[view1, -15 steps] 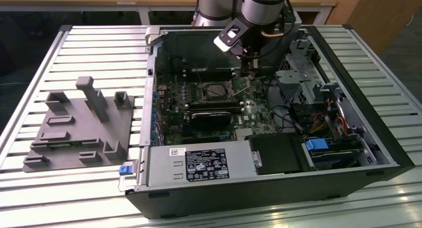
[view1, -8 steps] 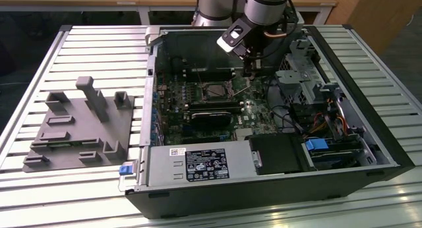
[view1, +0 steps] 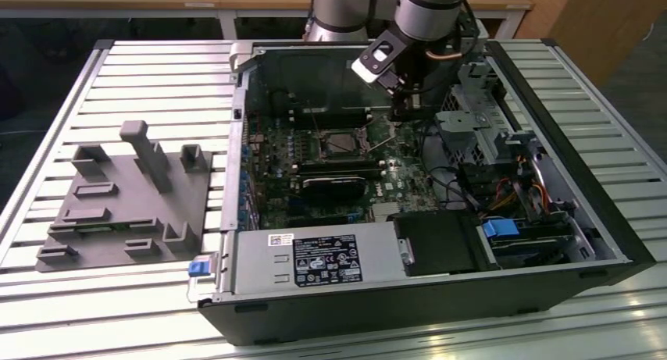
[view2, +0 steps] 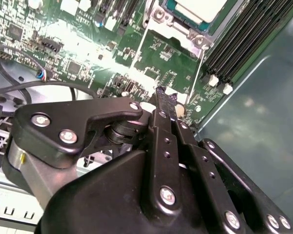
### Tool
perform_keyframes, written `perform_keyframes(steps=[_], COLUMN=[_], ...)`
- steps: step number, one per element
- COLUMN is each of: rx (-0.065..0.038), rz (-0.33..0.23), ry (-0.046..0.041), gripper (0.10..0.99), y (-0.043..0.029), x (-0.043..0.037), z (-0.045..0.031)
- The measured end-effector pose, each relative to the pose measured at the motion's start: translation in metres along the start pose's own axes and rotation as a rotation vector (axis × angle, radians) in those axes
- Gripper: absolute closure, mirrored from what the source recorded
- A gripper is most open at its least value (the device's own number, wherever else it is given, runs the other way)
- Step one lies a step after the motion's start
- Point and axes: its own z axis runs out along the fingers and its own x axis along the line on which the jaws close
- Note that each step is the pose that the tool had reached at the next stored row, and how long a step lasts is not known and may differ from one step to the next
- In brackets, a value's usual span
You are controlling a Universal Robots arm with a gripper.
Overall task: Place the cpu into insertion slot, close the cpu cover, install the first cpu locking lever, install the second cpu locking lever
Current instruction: 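Close the cpu cover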
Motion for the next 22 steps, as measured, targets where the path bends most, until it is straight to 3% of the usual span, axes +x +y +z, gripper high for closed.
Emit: perform_keyframes(steps=[7,22], rx=[0.001,0.007], rz=[0.0,0.0], ry=[0.0002,0.0], gripper=[0.98,0.98], y=[0.0094,0.017], x=[0.0026,0.0065], z=[0.003,0.0133])
